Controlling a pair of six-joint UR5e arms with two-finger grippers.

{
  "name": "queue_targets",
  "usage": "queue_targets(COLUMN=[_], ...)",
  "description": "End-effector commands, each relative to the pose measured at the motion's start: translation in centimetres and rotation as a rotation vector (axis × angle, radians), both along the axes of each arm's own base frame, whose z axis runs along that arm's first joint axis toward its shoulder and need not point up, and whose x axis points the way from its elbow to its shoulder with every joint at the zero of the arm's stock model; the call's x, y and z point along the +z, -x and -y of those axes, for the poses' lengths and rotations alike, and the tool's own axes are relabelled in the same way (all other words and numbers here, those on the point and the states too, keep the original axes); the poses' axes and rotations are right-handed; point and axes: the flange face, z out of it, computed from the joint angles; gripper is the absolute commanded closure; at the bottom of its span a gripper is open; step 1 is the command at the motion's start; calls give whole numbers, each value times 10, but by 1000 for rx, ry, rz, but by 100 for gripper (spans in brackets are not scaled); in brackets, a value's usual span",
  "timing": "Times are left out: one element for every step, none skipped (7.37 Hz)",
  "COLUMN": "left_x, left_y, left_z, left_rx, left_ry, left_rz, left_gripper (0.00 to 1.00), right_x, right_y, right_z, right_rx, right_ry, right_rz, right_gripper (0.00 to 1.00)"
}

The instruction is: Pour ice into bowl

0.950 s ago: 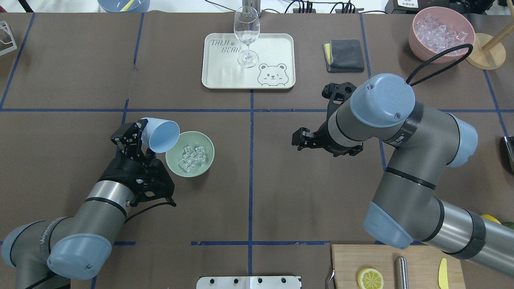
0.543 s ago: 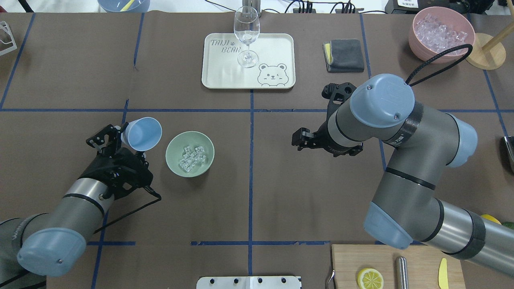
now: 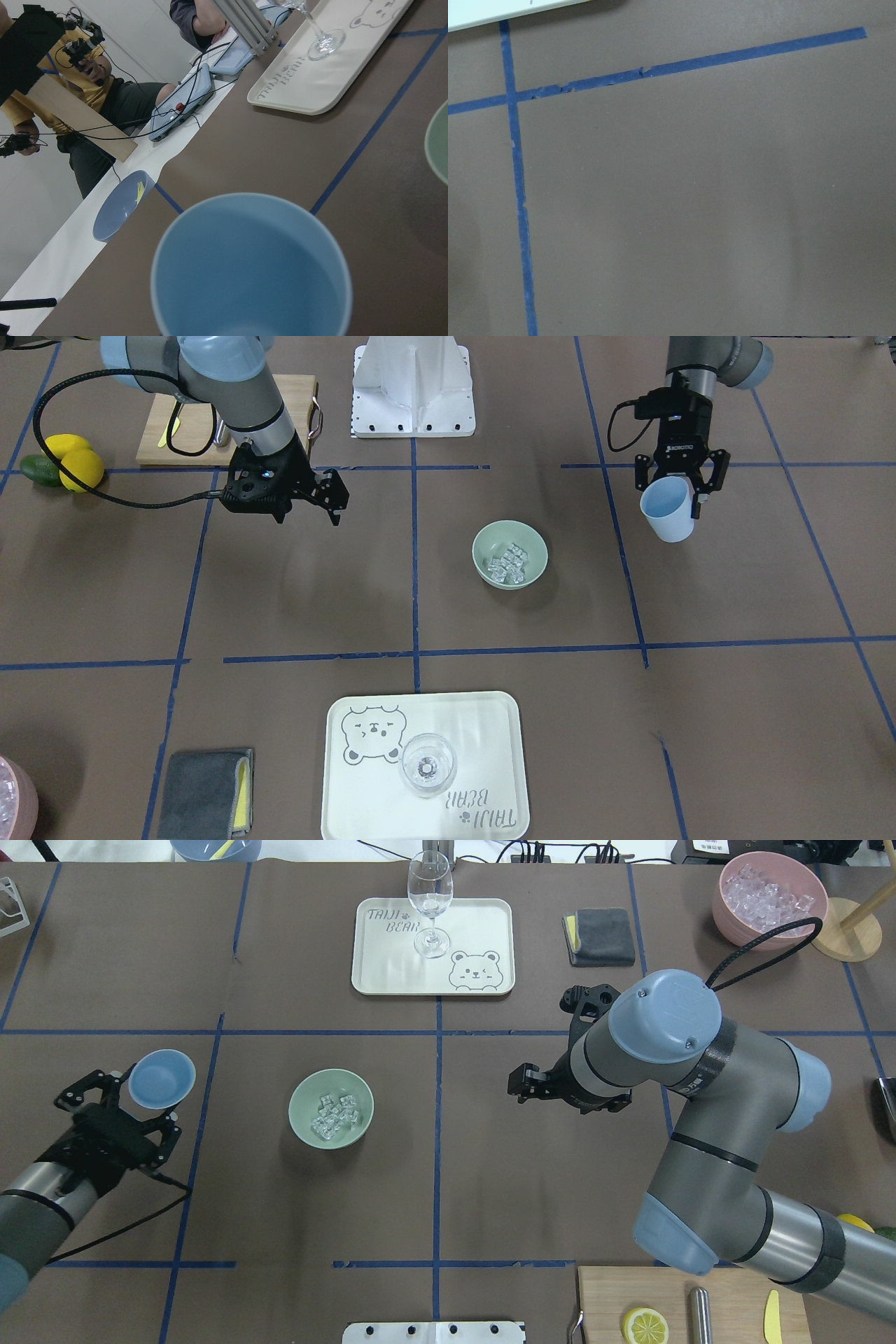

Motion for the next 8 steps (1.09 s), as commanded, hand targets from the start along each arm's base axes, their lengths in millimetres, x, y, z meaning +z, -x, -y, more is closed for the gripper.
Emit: queue_targets(left_x=[36, 39, 41, 40, 44, 56, 79, 85], left_y=[15, 15, 14, 16, 20, 23, 28, 32], left_z=[-3, -4, -3, -1, -1, -1, 2, 4], left_rx=[27, 86, 125, 101, 60, 35, -29, -62], left_ry=[68, 158, 231, 296, 359, 383, 400, 382], left_rz=[-128, -222, -291, -394, -523, -595, -668, -669], left_gripper=[100, 100, 100, 100, 100, 100, 100, 100], right_x=[1, 1, 1, 1, 1, 1, 1, 1], right_y=[1, 1, 0, 1, 1, 1, 1, 1], right_z=[0, 0, 1, 0, 0, 0, 0, 0], right_rx=[1, 0, 2, 1, 1, 1, 1, 0], right_ry=[1, 0, 0, -2, -2, -1, -1, -2], right_rz=[-3, -4, -4, -3, -3, -4, -4, -4], right_gripper=[0, 0, 0, 0, 0, 0, 0, 0])
